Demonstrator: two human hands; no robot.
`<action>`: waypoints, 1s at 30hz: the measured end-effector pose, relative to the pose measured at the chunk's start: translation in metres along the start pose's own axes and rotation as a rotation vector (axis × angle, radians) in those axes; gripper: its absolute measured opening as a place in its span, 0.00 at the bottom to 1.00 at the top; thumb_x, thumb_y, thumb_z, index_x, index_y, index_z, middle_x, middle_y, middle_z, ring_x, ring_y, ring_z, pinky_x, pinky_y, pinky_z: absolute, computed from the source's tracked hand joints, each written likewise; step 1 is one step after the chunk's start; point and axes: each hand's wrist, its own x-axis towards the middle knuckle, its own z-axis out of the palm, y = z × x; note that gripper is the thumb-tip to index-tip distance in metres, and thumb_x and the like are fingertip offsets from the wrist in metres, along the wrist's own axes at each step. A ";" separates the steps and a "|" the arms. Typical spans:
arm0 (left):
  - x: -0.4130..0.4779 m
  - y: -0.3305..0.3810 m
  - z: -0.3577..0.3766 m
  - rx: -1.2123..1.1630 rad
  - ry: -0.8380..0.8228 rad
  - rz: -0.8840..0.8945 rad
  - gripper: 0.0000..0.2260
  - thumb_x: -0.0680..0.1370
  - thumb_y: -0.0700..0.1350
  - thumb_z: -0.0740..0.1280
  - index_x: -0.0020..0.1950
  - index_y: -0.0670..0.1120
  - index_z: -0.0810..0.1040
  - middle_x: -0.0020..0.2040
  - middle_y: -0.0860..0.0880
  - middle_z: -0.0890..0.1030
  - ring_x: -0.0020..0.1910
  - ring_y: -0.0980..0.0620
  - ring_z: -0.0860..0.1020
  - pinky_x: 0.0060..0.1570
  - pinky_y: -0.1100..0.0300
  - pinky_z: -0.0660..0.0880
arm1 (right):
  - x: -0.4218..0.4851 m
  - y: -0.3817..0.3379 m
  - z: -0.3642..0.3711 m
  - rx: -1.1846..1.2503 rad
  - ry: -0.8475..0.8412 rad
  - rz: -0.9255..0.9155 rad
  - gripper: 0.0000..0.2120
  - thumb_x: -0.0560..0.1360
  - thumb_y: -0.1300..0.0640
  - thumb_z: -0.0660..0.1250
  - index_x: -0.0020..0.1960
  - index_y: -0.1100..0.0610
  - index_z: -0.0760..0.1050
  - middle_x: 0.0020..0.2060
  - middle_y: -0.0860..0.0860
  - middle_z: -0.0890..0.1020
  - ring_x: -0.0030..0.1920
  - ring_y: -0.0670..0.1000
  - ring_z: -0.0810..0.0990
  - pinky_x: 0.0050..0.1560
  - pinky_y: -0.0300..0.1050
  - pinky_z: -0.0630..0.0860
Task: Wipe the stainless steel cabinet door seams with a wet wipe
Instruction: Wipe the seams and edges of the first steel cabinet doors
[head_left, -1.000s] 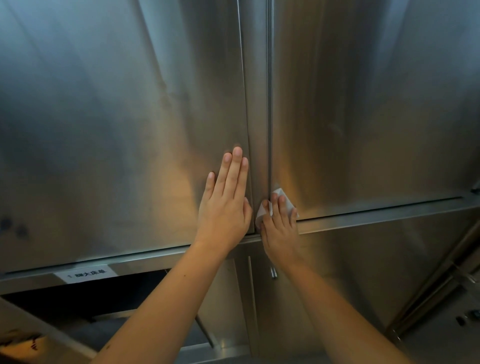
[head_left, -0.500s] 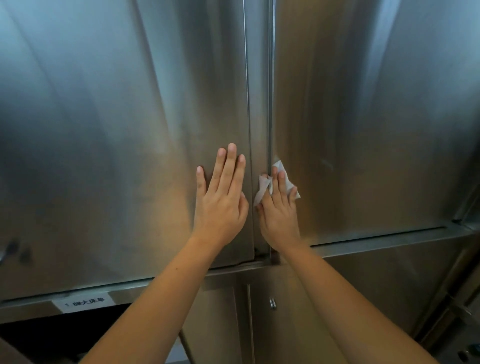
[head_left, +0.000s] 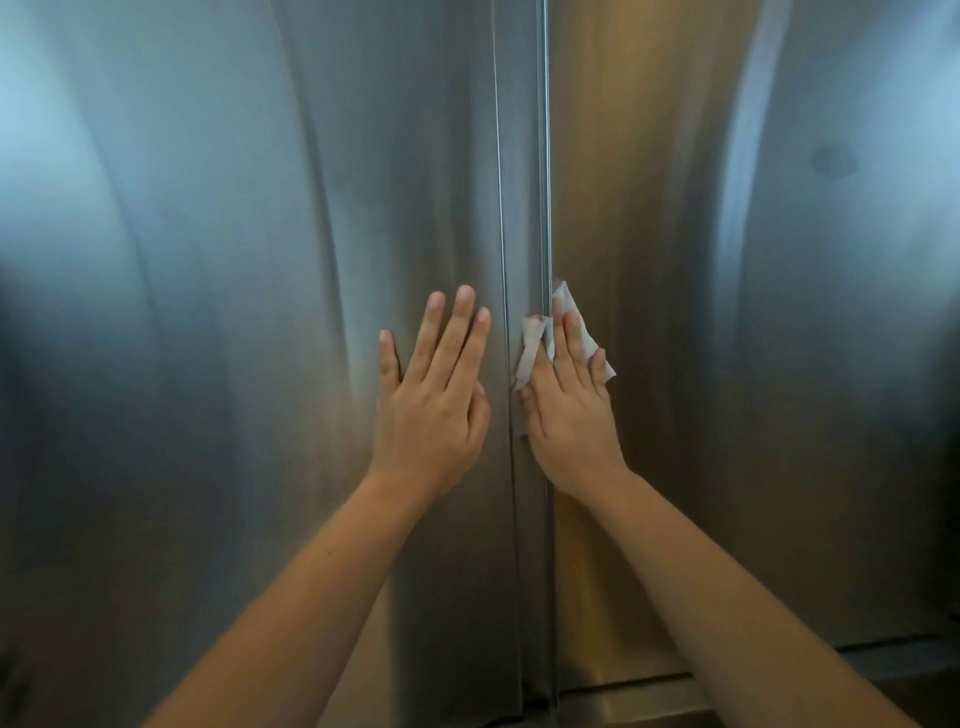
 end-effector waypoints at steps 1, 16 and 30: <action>0.011 -0.003 -0.003 0.008 0.016 -0.003 0.25 0.75 0.44 0.53 0.73 0.42 0.60 0.74 0.45 0.58 0.73 0.45 0.58 0.69 0.42 0.46 | 0.010 0.000 -0.005 -0.011 -0.003 -0.008 0.24 0.82 0.54 0.48 0.74 0.54 0.42 0.73 0.50 0.38 0.72 0.47 0.32 0.70 0.47 0.31; 0.151 -0.026 -0.026 0.040 0.121 0.026 0.25 0.77 0.49 0.48 0.73 0.43 0.62 0.74 0.47 0.61 0.73 0.46 0.58 0.67 0.39 0.53 | 0.148 -0.002 -0.066 -0.042 0.080 -0.139 0.26 0.82 0.53 0.45 0.76 0.53 0.39 0.72 0.47 0.33 0.71 0.45 0.29 0.70 0.45 0.33; 0.211 -0.046 -0.037 0.100 0.166 -0.020 0.26 0.76 0.53 0.38 0.74 0.51 0.47 0.73 0.55 0.44 0.73 0.54 0.42 0.69 0.45 0.38 | 0.236 -0.012 -0.110 -0.073 0.134 -0.148 0.25 0.82 0.54 0.47 0.76 0.57 0.44 0.75 0.51 0.38 0.74 0.48 0.35 0.71 0.47 0.36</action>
